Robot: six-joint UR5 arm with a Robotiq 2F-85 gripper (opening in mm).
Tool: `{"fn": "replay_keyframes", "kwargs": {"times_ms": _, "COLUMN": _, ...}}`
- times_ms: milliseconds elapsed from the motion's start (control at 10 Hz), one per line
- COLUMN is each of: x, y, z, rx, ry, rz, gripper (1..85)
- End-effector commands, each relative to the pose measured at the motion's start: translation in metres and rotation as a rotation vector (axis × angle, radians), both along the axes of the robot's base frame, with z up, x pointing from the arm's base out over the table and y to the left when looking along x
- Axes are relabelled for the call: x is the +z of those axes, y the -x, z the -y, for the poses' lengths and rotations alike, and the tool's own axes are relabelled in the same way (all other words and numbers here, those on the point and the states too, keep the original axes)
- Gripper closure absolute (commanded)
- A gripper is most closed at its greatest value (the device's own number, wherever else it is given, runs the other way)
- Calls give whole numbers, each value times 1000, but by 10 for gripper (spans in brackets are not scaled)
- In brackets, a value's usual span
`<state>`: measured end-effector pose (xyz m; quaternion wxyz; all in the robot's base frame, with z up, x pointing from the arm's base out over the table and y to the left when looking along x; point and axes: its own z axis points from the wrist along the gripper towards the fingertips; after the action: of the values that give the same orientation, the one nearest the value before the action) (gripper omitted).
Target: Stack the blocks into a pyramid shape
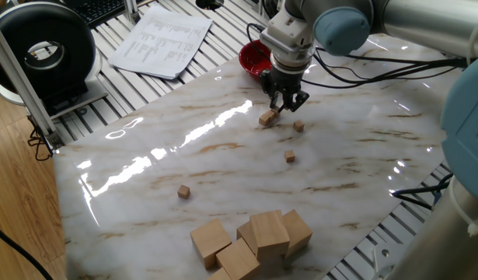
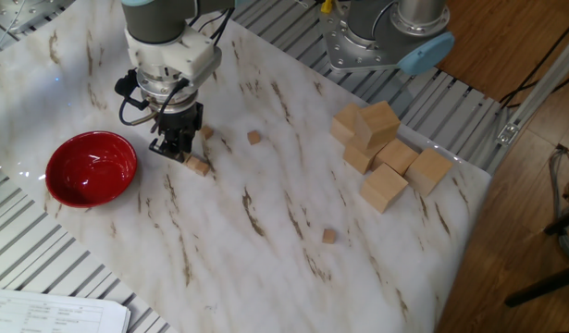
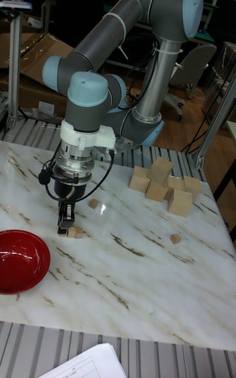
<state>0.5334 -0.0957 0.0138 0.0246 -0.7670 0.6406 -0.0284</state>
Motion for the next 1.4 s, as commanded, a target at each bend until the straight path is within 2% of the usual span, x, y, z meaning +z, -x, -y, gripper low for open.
{"fn": "replay_keyframes", "kwargs": {"times_ms": 0, "x": 2, "y": 1, "z": 0, "rx": -10, "ry": -7, "rz": -2, "gripper": 577}}
{"fn": "replay_keyframes", "kwargs": {"times_ms": 1000, "x": 7, "y": -10, "z": 1, "rx": 10, "ry": 1, "rz": 21, "gripper": 587}}
{"fn": "replay_keyframes", "kwargs": {"times_ms": 1300, "x": 6, "y": -12, "z": -1, "rx": 25, "ry": -2, "rz": 25, "gripper": 550}}
